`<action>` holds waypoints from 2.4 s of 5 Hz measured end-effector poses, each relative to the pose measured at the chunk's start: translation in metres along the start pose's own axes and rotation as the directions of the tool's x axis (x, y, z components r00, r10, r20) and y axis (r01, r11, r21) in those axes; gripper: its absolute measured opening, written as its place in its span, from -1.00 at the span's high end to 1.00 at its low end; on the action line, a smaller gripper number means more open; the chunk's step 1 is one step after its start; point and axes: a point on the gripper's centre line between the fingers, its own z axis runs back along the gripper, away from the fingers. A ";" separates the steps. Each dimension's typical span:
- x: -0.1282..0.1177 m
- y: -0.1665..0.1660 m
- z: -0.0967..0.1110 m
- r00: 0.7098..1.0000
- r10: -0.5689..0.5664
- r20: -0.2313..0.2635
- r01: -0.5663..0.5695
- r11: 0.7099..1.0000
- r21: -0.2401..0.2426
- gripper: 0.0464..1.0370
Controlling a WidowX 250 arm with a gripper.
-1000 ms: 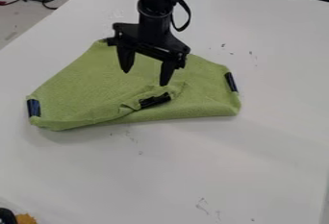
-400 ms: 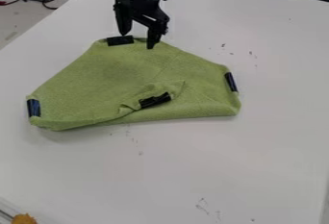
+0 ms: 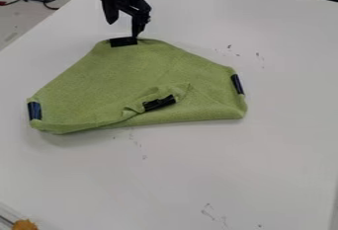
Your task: Fold the cloth from top left to bottom right
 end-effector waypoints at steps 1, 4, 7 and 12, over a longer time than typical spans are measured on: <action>-0.006 0.002 -0.004 1.000 0.006 -0.012 -0.006 1.000 -0.009 -0.93; -0.021 -0.005 -0.018 0.998 0.016 -0.056 -0.020 0.997 -0.068 -0.93; -0.013 -0.010 -0.026 0.999 0.005 -0.043 -0.009 0.994 -0.105 -0.26; -0.027 -0.040 0.061 0.998 -0.029 0.049 0.027 0.999 0.042 0.93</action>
